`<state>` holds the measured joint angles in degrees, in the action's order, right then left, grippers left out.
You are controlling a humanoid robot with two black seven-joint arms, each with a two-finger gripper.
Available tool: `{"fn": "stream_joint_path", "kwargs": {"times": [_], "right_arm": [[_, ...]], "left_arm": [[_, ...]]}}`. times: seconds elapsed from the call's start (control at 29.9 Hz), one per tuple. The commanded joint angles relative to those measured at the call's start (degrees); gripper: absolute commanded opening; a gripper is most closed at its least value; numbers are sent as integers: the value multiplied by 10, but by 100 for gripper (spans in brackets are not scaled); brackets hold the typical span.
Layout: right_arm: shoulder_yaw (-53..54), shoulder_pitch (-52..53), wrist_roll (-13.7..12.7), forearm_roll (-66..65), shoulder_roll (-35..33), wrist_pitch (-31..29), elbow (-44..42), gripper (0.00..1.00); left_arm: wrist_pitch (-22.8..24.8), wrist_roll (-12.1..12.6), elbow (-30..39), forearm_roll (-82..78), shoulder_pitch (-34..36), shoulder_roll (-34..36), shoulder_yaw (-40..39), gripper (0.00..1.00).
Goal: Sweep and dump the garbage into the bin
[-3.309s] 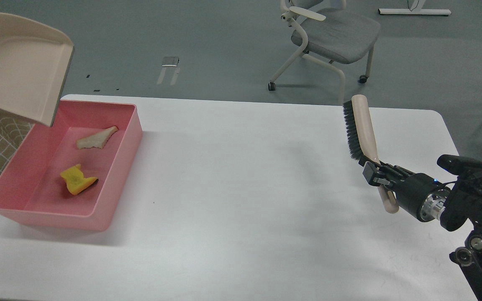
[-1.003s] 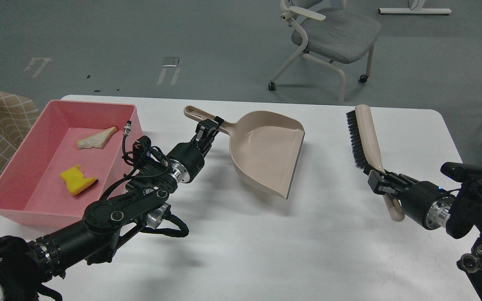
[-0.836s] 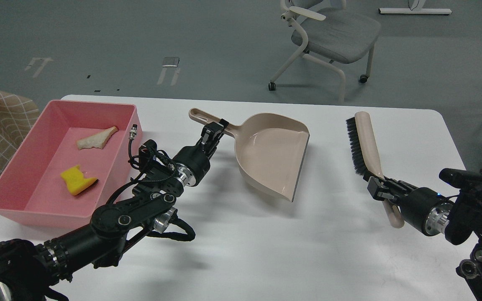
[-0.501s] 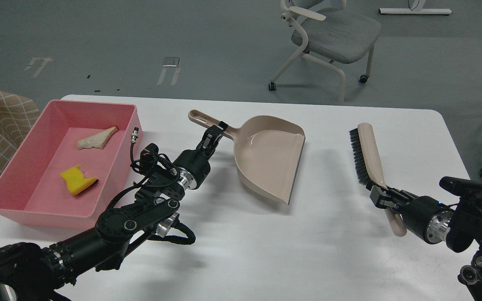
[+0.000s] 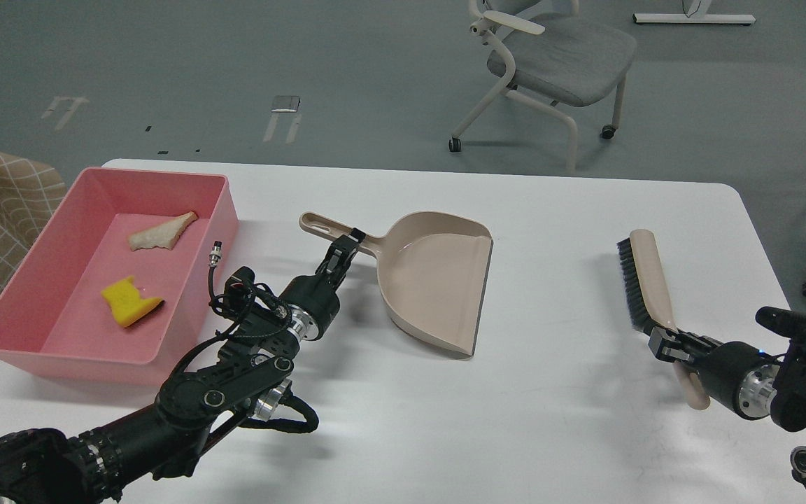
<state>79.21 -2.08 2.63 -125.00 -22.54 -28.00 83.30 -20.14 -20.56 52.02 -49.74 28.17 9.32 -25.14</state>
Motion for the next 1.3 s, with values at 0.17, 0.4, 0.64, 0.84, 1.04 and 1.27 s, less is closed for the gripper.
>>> {"fn": "stream_joint_path", "kwargs": {"times": [0.17,0.4,0.64,0.84,1.04,1.27], "right_arm": [[-1,-2,-3,0,-1,0,-9,29],[2,-3,-3,0,3,0,-16,57],[3,0,-4,0,5,0,-18,78],[3,4,-3,0,3,0,-17,78],[3,4,-3,0,2,0,-18,78],[3,4,-2,0,4,0,-19,78]], "left_arm": [[-2,-3,0,0,-4,-5,0,44],[-29,-26,1,0,-9,-5,33,98],[-69,-36,1,0,-7,-4,52,98],[-71,-42,7,1,-3,9,52,98],[-79,-43,13,1,-3,28,52,98],[-79,-43,21,2,-4,56,50,98]]}}
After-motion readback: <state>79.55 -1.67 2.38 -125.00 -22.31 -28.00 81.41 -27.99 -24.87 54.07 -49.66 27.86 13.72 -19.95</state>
